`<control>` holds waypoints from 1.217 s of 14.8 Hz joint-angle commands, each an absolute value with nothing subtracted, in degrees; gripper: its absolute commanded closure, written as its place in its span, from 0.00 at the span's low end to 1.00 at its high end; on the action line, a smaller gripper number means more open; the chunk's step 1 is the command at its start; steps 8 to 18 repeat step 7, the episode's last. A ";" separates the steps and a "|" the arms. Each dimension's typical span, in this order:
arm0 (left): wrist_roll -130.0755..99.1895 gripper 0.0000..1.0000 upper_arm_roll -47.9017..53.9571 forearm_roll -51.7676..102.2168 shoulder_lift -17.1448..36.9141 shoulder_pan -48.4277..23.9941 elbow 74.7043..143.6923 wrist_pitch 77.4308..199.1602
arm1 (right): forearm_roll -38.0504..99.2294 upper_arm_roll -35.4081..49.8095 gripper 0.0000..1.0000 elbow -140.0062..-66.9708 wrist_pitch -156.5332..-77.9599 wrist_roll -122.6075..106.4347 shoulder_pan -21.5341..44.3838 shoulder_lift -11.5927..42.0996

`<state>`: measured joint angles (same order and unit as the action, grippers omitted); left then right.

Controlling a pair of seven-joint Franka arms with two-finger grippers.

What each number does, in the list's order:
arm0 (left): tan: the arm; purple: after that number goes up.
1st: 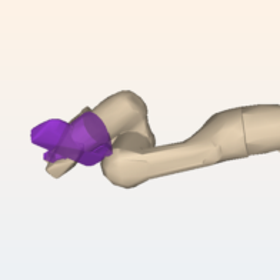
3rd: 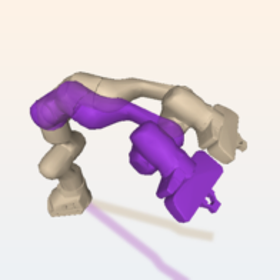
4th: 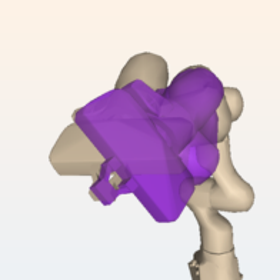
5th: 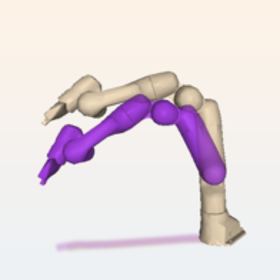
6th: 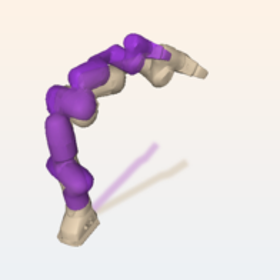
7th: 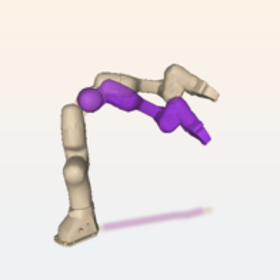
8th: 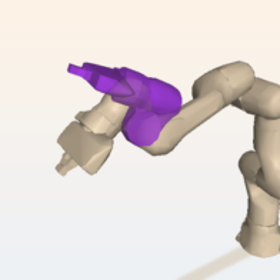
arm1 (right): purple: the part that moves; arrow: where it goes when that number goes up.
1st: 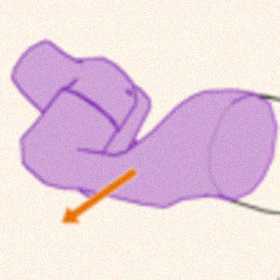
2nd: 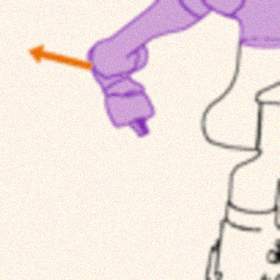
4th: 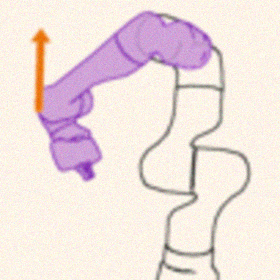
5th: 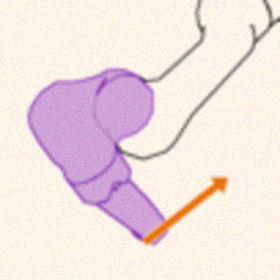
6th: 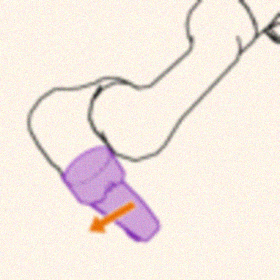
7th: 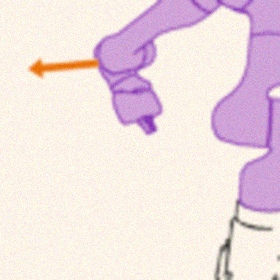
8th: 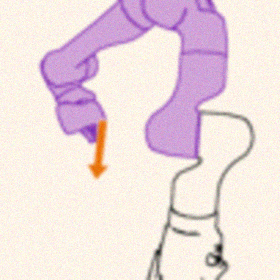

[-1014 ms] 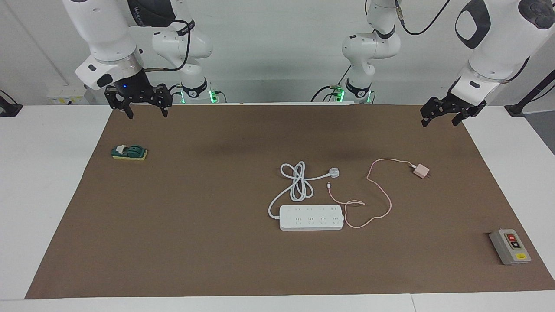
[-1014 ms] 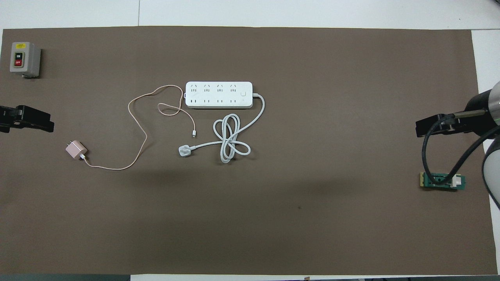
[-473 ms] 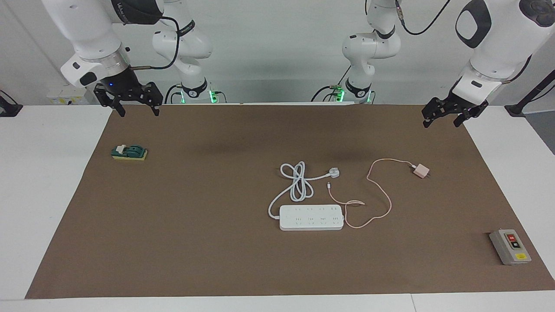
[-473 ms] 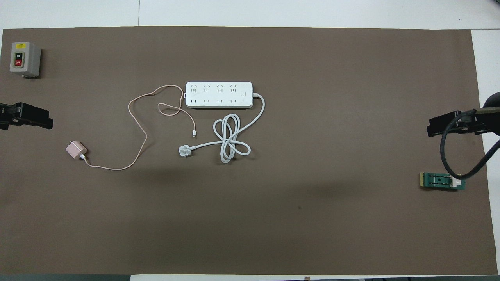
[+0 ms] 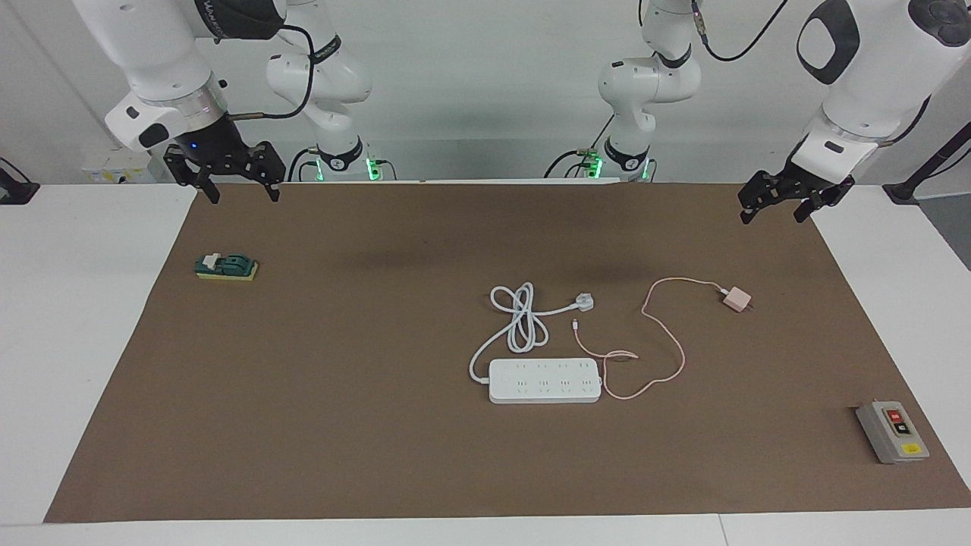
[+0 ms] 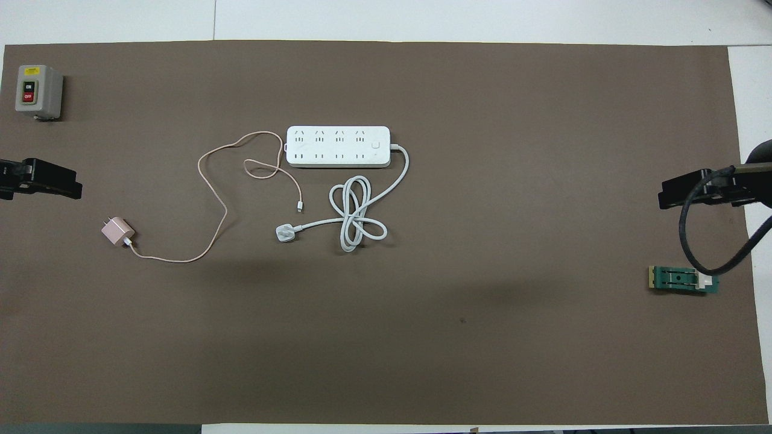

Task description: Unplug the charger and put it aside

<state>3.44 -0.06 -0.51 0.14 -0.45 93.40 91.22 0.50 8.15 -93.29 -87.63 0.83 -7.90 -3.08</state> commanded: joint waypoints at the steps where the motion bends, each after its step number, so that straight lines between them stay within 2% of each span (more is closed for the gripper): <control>1: 3.69 0.00 -0.88 -0.44 -0.79 -1.06 94.48 91.15 | 0.62 8.79 0.00 -92.02 -87.28 3.52 -8.61 -2.29; 18: 3.69 0.00 -0.88 -0.44 -0.79 -0.62 94.48 91.23 | 0.53 8.79 0.00 -92.02 -87.28 3.43 -8.61 -2.29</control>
